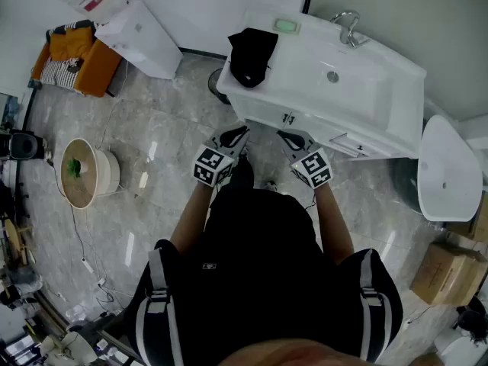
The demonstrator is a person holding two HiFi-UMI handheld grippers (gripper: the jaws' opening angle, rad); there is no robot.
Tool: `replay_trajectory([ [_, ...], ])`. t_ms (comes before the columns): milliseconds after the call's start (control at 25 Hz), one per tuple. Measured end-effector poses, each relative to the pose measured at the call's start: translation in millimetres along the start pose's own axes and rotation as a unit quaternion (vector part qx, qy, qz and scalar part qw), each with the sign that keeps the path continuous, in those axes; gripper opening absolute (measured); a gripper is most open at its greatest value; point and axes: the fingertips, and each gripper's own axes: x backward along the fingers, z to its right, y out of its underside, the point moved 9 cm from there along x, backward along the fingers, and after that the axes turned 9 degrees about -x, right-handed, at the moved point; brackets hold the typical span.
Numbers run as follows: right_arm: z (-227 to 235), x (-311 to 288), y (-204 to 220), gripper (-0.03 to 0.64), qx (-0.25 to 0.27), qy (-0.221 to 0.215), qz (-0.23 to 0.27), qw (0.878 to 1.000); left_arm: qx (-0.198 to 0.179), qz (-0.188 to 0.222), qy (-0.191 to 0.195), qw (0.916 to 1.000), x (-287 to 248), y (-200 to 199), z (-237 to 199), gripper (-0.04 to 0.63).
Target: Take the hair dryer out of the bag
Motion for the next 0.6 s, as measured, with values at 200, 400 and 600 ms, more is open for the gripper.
replay_trajectory([
  [200, -1.2, -4.5, -2.6, 0.060, -0.002, 0.000, -0.004, 1.000, 0.002, -0.001, -0.001, 1.0000, 1.6, -0.7, -5.4, 0.040],
  [400, -1.2, -12.2, -1.8, 0.060, -0.005, -0.001, -0.008, 1.000, 0.005, -0.001, 0.001, 1.0000, 1.3, 2.3, -12.0, 0.040],
  [600, 1.1, -22.4, -8.2, 0.060, -0.009, 0.005, -0.008, 1.000, 0.013, 0.003, 0.004, 0.9999, -1.8, 3.1, -25.7, 0.040],
])
